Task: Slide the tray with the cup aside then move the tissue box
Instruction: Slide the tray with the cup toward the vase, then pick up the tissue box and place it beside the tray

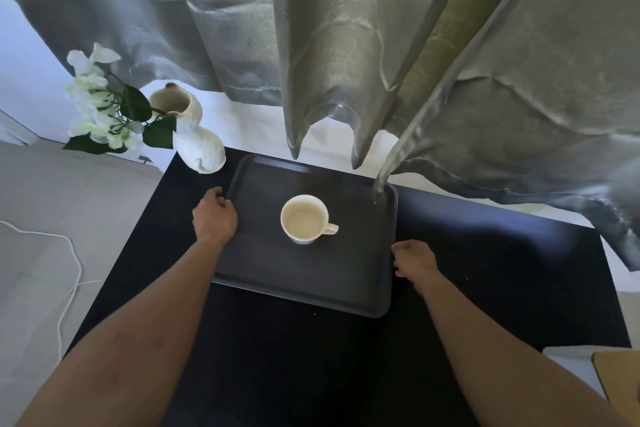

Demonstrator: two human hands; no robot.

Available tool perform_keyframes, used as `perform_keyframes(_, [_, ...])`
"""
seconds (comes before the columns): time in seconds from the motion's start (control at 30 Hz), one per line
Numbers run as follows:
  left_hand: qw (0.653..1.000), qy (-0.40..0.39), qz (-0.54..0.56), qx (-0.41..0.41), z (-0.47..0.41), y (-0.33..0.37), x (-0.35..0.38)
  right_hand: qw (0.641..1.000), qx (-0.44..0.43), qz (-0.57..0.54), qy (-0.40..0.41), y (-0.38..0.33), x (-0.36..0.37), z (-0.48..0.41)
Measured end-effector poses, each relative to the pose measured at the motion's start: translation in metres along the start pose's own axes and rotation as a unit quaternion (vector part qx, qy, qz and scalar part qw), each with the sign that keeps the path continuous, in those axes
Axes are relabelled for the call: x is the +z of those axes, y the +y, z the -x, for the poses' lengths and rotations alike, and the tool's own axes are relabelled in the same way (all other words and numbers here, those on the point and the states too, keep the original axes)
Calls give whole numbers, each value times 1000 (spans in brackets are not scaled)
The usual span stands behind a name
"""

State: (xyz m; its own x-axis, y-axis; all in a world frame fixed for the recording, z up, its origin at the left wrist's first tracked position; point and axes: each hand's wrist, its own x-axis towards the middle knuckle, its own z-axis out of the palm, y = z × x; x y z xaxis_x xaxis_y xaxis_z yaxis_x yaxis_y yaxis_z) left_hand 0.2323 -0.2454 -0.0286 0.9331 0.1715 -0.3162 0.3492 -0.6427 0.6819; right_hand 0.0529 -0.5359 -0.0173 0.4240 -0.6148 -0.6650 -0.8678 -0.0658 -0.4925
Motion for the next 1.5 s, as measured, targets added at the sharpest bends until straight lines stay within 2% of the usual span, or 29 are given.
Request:
perform_keyframes(0.23, [996, -39, -31, 71, 22, 7, -15, 999, -30, -4, 17, -1, -7, 25])
perform_keyframes(0.53, [982, -71, -45, 170, 74, 23, -46, 993, -115, -6, 28, -13, -11, 77])
perform_keyframes(0.87, [933, -115, -123, 318, 138, 47, -60, 978, -206, -15, 24, 7, -24, 142])
perform_keyframes(1.07, [906, -136, -150, 372, 178, 69, -41, 972, -228, 8, 54, 39, -66, 159])
perform_keyframes(1.2, [876, -158, -168, 423, 213, 91, -20, 972, -209, 5, 104, 61, -101, 163])
perform_keyframes(1.4, [843, -207, -186, 460, 276, 122, 27, 973, -184, -22, 137, 109, -158, 171])
perform_keyframes(1.43, [814, -232, -190, 497, 345, 153, 80, 972, -153, -52, 171, 169, -223, 176])
perform_keyframes(1.5, [807, -251, -205, 494, 367, 159, 91, 972, -156, -31, 174, 189, -239, 170])
